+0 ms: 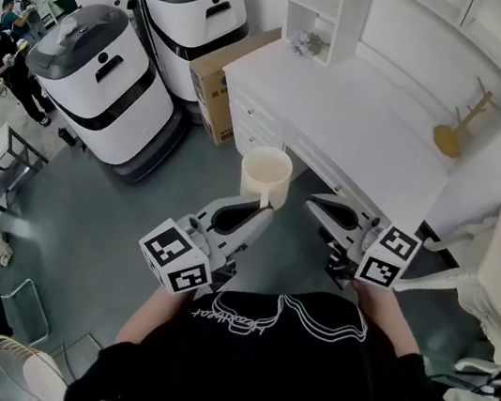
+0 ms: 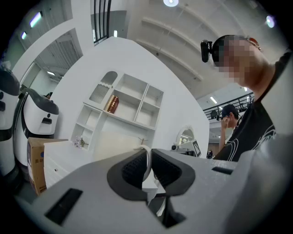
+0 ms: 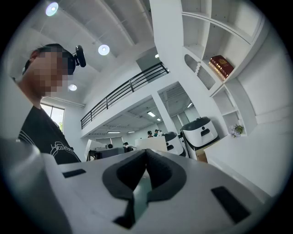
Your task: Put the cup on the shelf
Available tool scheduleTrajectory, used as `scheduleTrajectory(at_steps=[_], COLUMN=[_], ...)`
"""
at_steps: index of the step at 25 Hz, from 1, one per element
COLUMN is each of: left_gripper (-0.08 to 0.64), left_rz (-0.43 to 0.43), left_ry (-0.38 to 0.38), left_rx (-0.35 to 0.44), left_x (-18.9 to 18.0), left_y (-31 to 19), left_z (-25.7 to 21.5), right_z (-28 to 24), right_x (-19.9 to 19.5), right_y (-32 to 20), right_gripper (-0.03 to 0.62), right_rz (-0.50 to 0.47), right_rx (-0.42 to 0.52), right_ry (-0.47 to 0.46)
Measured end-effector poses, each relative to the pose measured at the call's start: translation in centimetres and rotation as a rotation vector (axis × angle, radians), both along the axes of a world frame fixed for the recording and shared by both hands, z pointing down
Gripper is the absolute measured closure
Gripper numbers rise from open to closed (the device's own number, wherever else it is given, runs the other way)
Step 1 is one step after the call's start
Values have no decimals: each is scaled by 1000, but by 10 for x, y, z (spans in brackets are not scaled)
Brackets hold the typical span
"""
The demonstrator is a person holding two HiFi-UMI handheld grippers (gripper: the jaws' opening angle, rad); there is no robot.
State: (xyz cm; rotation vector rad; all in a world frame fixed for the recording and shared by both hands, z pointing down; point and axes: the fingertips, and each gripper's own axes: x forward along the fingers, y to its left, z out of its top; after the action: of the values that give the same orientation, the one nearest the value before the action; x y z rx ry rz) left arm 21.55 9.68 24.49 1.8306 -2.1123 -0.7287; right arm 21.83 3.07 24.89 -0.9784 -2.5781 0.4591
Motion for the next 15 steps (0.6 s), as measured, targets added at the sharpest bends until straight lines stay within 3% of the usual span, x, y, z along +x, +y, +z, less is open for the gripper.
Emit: scheduleTrajectory(at_steps=[15], left_gripper=[525], left_rz=[15], left_ry=[6], left_rx=[25], left_x=[-34], left_y=[60], left_z=[30], right_z=[32], right_x=[-36], right_y=[62], right_gripper=[586], right_rz=[28], right_rx=[16], right_ry=[17])
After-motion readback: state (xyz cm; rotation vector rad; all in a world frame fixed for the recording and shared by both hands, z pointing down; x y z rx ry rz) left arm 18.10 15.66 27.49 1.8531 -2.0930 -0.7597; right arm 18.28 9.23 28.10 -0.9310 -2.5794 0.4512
